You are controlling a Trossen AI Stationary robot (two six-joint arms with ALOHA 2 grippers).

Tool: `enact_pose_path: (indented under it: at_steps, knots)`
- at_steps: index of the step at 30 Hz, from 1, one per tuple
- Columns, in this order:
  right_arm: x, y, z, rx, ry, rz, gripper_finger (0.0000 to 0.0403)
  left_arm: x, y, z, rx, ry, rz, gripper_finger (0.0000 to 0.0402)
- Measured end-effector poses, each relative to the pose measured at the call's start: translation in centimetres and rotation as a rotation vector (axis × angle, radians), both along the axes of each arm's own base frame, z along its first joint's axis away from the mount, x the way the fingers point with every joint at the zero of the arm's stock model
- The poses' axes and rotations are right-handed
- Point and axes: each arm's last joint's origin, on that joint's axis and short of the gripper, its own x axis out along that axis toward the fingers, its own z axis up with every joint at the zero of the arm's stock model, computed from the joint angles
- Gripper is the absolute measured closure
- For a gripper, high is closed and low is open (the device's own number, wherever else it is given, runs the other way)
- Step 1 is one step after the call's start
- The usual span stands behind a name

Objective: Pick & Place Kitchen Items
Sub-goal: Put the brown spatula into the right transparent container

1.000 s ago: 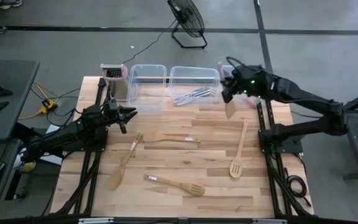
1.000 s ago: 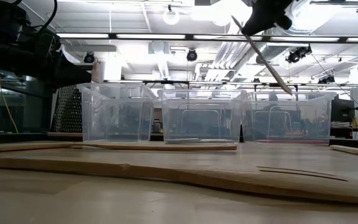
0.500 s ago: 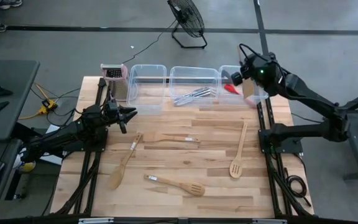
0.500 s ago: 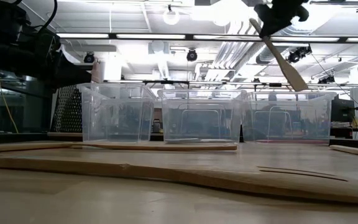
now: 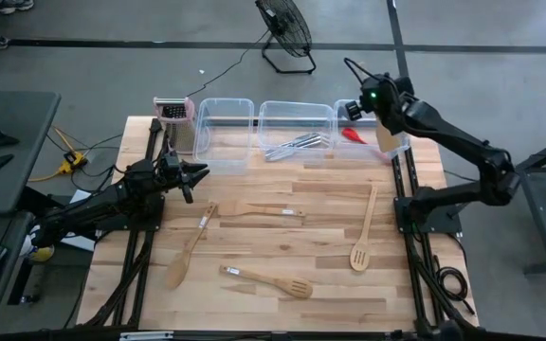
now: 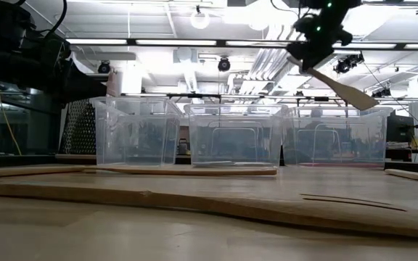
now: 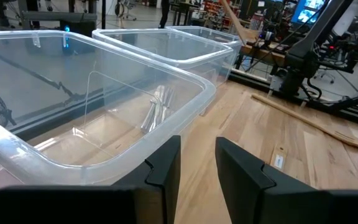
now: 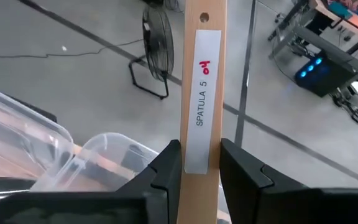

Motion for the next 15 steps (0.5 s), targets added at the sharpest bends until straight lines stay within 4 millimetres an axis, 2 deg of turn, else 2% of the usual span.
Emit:
enact_pose_path:
  at_steps: [4, 15]
  knots:
    - [0.6, -1.0, -0.2, -0.032, 0.0, 0.009, 0.0321, 0.0, 0.0, 0.0, 0.0, 0.0, 0.0, 0.03]
    - [1.2, -1.6, 1.7, -0.183, -0.127, 0.029, 0.0323, 0.0, 0.0, 0.0, 0.0, 0.0, 0.0, 0.03]
